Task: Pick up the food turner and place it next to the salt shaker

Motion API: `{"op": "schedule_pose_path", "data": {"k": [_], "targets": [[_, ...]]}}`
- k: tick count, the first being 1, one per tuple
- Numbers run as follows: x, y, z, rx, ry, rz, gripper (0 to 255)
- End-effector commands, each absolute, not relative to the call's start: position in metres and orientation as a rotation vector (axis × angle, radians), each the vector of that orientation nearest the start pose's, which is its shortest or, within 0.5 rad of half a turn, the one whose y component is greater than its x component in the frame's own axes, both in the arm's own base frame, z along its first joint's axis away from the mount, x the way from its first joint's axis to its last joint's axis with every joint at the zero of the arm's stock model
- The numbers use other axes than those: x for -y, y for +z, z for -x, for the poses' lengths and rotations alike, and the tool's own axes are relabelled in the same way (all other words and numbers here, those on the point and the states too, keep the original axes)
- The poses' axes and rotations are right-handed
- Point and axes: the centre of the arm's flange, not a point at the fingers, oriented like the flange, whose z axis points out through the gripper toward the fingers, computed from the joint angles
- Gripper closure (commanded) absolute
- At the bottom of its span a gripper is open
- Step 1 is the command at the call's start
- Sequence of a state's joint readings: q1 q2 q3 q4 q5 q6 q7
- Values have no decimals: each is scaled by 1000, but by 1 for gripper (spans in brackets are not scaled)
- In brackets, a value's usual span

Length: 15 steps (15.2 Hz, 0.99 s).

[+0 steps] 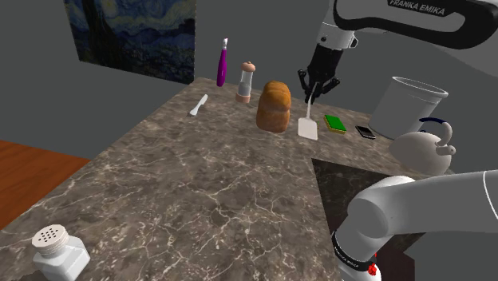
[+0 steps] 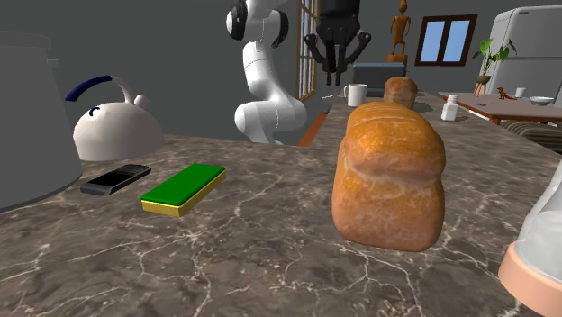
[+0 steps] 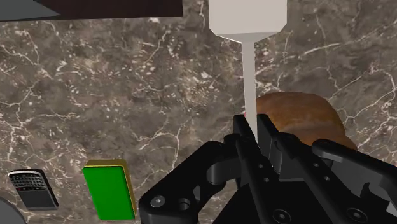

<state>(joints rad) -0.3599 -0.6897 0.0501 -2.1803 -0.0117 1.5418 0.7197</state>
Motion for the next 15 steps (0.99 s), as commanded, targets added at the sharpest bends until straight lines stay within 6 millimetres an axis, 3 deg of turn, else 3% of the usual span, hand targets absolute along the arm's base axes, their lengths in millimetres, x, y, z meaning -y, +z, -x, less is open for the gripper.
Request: {"op": "schedule_pose_path", "data": {"k": [1,15], "targets": [[71,642,-317,-1580,-92,2752,255],[-114,642,-326,-1580,-92,2752,255]]}}
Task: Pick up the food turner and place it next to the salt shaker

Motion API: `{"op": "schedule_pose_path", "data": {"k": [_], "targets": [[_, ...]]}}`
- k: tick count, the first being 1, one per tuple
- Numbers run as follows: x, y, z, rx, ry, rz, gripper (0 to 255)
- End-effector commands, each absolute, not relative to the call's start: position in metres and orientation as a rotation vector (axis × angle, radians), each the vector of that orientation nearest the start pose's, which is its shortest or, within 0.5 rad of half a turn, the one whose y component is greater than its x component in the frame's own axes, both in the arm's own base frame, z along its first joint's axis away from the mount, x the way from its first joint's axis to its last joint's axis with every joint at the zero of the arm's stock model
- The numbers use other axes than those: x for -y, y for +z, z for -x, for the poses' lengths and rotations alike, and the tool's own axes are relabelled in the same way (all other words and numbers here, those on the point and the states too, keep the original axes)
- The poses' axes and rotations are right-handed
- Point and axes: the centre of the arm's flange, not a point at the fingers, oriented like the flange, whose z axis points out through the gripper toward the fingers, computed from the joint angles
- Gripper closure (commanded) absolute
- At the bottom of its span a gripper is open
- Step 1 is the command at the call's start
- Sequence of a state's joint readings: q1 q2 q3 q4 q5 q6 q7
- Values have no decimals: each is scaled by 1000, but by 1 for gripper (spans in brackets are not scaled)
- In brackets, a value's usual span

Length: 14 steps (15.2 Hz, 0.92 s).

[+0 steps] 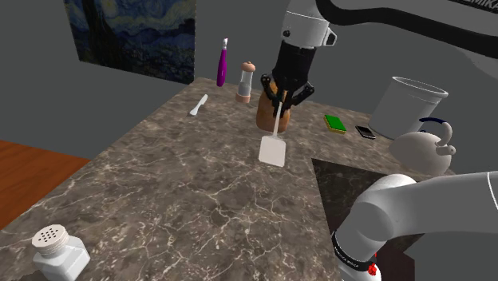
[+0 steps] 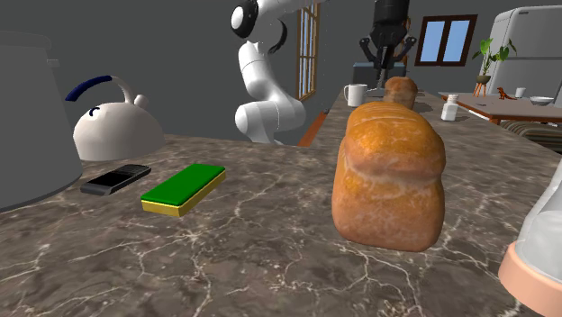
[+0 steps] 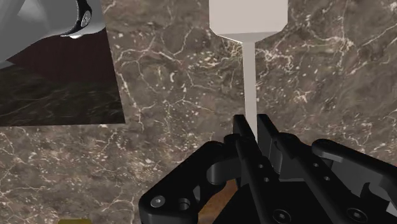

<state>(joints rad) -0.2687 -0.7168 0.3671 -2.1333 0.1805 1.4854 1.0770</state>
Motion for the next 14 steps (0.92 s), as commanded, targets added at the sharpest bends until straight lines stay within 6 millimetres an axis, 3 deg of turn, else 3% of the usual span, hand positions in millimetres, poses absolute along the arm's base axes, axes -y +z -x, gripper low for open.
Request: {"op": "schedule_pose_path", "data": {"k": [1,14], "targets": [[-127,642,-326,-1580,-92,2752,255],[-298,642,-334,-1580,-92,2752,255]]}}
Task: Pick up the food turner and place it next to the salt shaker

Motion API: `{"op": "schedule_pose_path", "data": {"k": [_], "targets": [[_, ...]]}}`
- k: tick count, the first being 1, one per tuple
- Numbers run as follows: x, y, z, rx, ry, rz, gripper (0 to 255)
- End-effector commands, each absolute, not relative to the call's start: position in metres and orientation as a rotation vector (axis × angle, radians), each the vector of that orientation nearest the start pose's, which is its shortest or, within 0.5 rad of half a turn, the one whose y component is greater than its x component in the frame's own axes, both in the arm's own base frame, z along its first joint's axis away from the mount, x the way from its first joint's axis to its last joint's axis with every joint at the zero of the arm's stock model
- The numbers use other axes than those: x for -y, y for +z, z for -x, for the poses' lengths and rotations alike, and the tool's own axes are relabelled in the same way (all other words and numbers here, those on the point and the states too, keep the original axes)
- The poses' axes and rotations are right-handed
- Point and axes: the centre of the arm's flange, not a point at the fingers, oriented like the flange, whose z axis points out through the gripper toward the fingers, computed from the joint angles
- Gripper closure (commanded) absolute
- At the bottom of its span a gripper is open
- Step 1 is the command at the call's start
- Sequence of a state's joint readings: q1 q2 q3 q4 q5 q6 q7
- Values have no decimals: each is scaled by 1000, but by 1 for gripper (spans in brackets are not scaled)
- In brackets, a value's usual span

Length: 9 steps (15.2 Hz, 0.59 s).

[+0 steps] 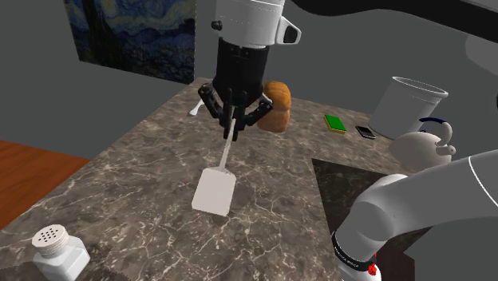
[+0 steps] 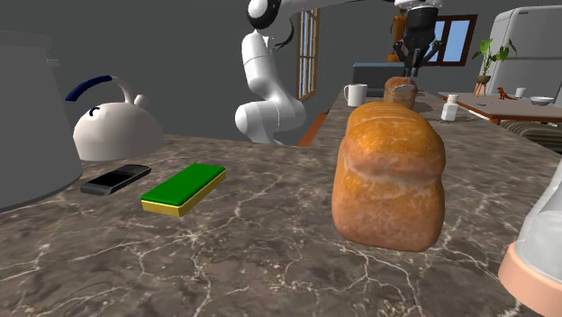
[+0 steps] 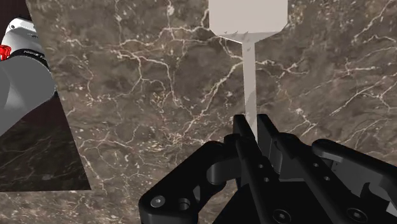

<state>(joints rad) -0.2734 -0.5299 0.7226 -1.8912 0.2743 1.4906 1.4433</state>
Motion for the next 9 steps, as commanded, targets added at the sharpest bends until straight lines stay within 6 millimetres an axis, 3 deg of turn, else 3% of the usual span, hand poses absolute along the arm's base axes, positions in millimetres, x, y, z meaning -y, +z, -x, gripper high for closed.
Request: {"op": "schedule_pose_path", "data": {"k": [1,5,9], "targets": [[-312,642,-335,-1580,-92,2752,255],[-371,642,-337,-1580,-92,2752,255],[-371,621,-337,-1580,-92,2752,255]]}}
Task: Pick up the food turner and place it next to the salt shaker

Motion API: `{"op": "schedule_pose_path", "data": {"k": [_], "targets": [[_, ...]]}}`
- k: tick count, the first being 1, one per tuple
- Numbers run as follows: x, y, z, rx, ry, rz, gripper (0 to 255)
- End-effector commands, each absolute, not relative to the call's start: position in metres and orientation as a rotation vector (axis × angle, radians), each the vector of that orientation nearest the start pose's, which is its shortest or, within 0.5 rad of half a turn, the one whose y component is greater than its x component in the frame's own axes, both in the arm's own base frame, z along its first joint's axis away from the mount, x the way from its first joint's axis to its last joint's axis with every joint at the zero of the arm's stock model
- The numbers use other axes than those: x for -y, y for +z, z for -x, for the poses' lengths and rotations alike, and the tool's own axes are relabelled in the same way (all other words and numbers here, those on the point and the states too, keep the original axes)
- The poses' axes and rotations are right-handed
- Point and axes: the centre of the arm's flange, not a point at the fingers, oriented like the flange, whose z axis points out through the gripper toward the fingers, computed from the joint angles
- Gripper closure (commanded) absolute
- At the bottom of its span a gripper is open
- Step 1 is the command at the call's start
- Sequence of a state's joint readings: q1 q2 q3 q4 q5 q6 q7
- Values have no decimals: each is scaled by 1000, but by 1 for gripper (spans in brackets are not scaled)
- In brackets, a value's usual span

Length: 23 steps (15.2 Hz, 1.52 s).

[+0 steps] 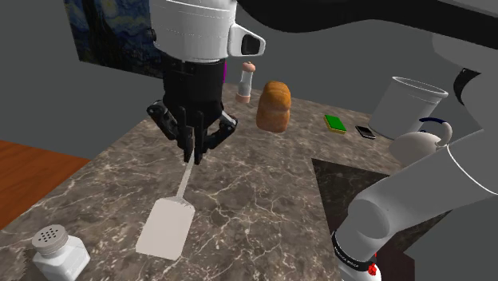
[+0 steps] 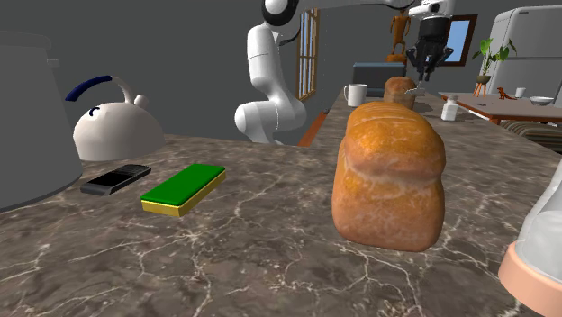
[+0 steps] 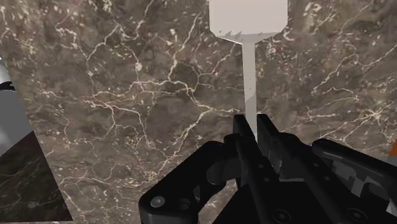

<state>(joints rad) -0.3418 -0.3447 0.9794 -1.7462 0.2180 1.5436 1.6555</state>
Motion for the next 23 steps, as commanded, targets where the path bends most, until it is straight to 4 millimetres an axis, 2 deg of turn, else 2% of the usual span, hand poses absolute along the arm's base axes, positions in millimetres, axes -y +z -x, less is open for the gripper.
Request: {"op": "schedule_pose_path", "data": {"k": [1,23], "targets": [[-371,616,-337,-1580,-92,2752,255],[-371,499,-337,-1580,-92,2752,255]]}}
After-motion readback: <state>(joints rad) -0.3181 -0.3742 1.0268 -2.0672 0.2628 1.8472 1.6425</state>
